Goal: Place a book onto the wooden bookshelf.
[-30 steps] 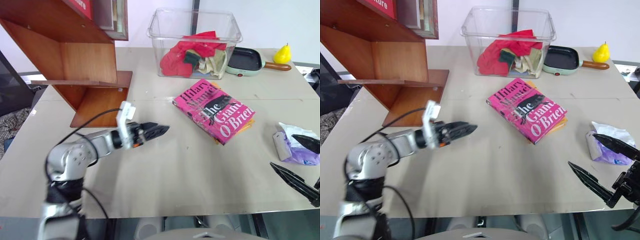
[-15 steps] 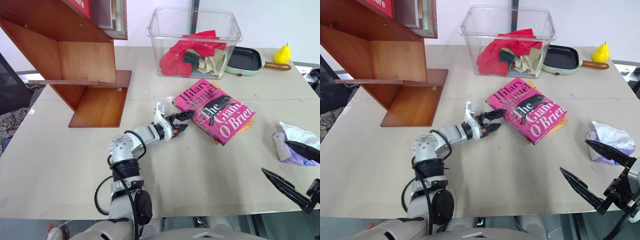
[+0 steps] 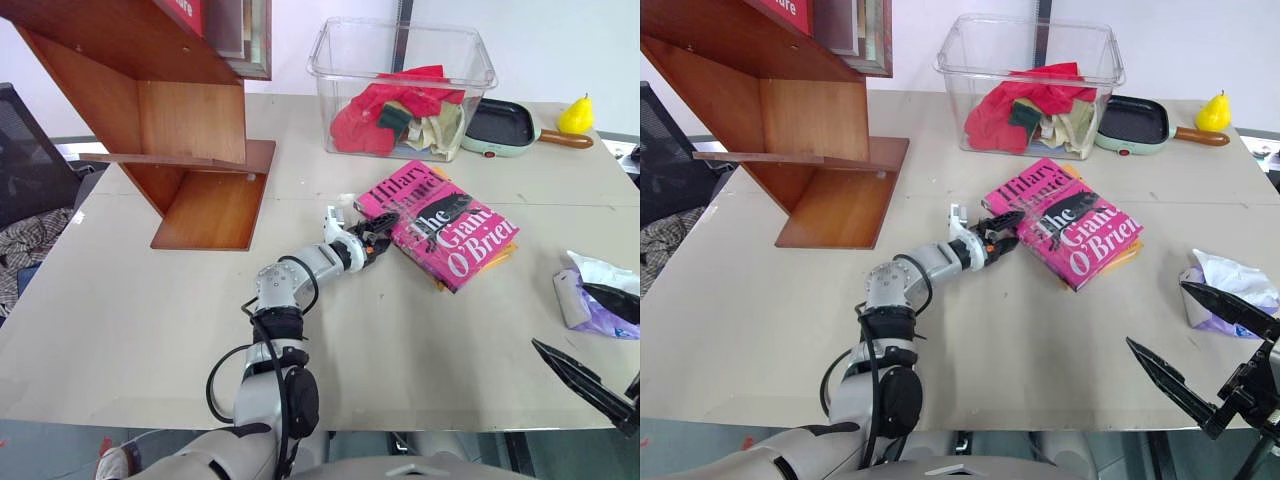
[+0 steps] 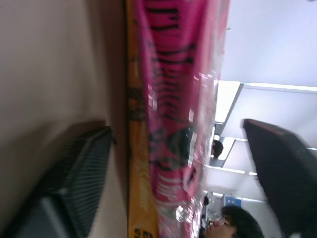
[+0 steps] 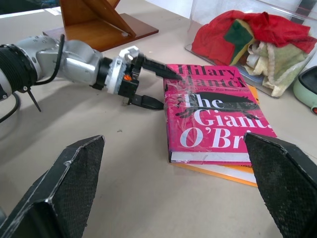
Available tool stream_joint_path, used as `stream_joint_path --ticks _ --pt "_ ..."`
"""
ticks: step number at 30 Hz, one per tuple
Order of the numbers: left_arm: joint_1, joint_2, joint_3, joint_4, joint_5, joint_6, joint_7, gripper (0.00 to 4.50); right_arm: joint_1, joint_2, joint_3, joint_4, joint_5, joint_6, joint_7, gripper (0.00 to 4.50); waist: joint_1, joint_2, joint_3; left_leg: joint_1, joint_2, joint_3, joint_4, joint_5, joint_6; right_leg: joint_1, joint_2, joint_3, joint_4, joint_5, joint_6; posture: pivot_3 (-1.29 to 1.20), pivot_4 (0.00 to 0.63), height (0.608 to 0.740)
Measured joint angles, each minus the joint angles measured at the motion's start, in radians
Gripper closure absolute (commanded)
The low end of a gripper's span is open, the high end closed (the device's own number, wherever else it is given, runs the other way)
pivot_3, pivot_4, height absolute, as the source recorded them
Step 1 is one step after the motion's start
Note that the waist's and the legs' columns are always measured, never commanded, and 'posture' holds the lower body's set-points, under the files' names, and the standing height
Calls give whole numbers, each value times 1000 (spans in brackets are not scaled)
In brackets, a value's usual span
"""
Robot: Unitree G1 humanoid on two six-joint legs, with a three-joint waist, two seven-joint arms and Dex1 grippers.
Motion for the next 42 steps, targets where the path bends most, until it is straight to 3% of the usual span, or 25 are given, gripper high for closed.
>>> stream_joint_path --ticks 6,11,16,22,26,28,31,33,39,42 --pt "-26 1 0 37 9 -5 -57 4379 9 0 67 0 -44 -35 -28 0 -2 0 0 -1 0 -1 0 0 0 0 0 0 0 0 0 0 150 740" --pt "-26 3 3 14 -5 35 -58 4441 5 0 102 0 -73 -40 -34 0 -3 0 0 -3 0 -2 -1 0 0 -1 0 -1 -1 0 0 0 150 740" --pt "21 37 2 -150 -68 128 -59 4441 -44 -12 142 15 -89 -41 -29 0 -10 -3 3 -3 1 -2 -1 0 0 -2 1 0 -1 1 -2 0 150 740" --pt "1 272 -13 -448 -140 179 -147 4441 -214 -87 226 90 -86 -39 -23 0 -16 -3 4 0 1 -1 -2 0 0 -1 2 0 0 2 -3 0 150 740" --pt "13 493 -122 -595 -12 135 -319 4441 -326 -125 288 146 -82 -33 -20 0 -10 -3 4 -1 0 -1 -2 0 0 -1 1 1 0 2 -3 0 150 740" --pt "57 685 -260 -706 192 -5 -482 4441 -414 -151 334 195 -80 -25 -9 0 -11 -4 5 0 0 1 -3 0 0 -1 1 2 -1 2 -4 0 150 740" --pt "82 807 -345 -787 409 -218 -627 4441 -482 -158 386 253 -83 -18 3 0 -3 -4 6 -1 0 1 -3 0 0 -1 0 2 -1 2 -4 0 150 740" --pt "104 906 -390 -837 594 -453 -744 4441 -560 -163 434 287 -87 -16 17 0 -4 -4 7 -1 1 1 -3 0 0 -2 0 2 -2 2 -4 0 150 740" --pt "89 1069 -351 -844 995 -1038 -849 4441 -714 -166 551 403 -121 -13 59 0 -4 -4 8 -2 3 3 -4 0 0 -2 0 2 -4 2 -4 0 150 740" --pt "65 1150 -276 -801 1038 -1104 -876 4441 -753 -166 581 446 -136 -14 84 0 -6 -4 9 -2 3 3 -3 0 1 -2 1 2 -4 2 -3 0 150 740"
